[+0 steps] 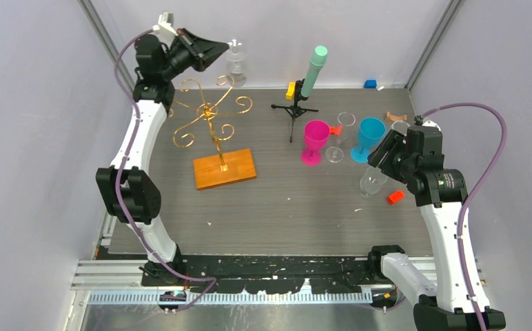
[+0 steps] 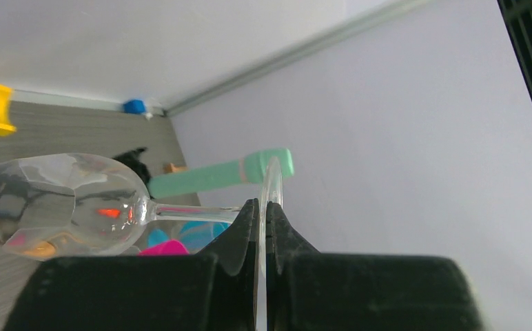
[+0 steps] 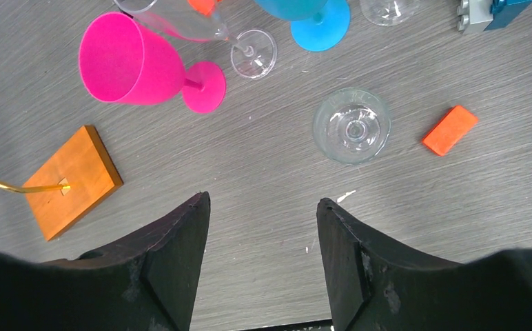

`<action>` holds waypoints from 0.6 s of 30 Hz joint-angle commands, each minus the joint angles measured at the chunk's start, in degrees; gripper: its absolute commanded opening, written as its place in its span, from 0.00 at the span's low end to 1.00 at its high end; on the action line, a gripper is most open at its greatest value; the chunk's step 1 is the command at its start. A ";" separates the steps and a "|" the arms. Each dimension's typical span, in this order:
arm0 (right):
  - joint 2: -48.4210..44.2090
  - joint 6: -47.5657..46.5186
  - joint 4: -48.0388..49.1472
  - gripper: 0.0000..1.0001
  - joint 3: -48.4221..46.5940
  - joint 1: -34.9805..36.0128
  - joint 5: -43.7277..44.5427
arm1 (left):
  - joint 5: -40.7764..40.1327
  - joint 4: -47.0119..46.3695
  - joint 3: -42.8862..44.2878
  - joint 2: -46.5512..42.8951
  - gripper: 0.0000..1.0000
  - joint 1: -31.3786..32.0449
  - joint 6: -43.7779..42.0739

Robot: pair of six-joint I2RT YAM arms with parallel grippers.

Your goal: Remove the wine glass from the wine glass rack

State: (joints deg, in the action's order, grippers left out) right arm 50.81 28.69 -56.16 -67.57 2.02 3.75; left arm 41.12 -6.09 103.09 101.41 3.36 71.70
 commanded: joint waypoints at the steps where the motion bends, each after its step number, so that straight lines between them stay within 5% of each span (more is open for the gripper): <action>1: -1.59 0.32 2.21 0.64 -0.08 -0.27 -1.97 | 7.37 -10.95 4.37 -0.32 0.00 4.63 1.03; 8: -3.68 0.49 5.42 0.66 0.56 -0.33 -10.17 | 7.80 -11.49 1.34 -3.32 0.00 10.77 1.75; 12: -6.58 2.94 14.65 0.69 4.31 -0.34 -24.21 | 6.54 -11.47 -4.74 -7.92 0.00 13.90 3.81; 15: -8.74 16.46 34.95 0.70 12.49 -0.33 -40.38 | 6.30 -7.79 -9.81 -12.81 0.00 14.95 0.96; 18: -10.40 28.30 56.91 0.72 18.47 -0.20 -44.84 | 3.21 -4.22 -16.78 -18.63 0.00 16.08 -1.80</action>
State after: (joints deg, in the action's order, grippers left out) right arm 41.85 40.21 -30.48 -55.13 2.00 -26.09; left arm 46.92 -11.00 91.42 92.53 18.55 73.01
